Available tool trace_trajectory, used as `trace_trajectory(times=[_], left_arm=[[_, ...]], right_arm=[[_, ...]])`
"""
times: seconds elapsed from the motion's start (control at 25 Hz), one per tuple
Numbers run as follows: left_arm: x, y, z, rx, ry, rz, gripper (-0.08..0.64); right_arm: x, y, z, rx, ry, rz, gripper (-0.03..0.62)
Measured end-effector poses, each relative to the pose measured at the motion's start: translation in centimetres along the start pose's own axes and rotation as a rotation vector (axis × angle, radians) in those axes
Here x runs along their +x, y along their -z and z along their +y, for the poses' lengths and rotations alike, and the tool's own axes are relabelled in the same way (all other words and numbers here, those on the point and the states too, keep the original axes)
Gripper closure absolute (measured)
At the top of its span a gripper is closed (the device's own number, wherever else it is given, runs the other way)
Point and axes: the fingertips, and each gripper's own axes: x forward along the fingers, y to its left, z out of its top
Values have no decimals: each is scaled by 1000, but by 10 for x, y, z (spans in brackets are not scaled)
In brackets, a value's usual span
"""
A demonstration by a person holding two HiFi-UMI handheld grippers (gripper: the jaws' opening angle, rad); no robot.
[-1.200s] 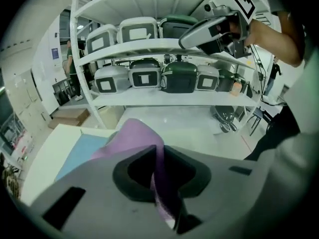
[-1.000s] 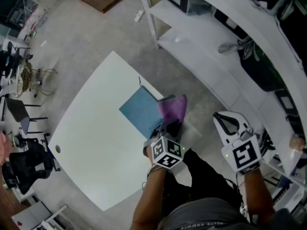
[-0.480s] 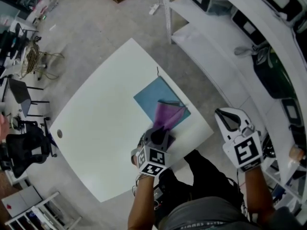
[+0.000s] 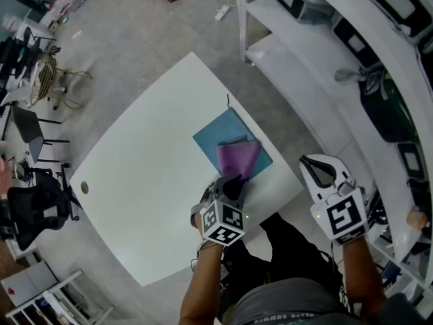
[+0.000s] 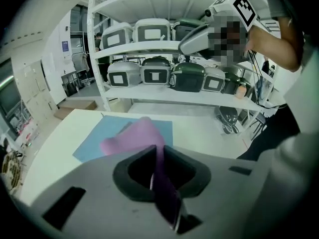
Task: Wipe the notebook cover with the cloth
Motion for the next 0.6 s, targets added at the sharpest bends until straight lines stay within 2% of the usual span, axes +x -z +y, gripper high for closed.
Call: trace_trajectory(times=[0.28, 0.44, 0.6], left_arm=[[51, -53, -22, 87, 94, 2, 515], [73, -76, -25, 106, 105, -8, 515], [71, -77, -20, 95, 91, -16, 515]], right_arm=[[-30, 38, -53, 78, 102, 34, 560], [-42, 61, -72, 108, 129, 56, 560], [-41, 67, -74, 119, 128, 63, 560]])
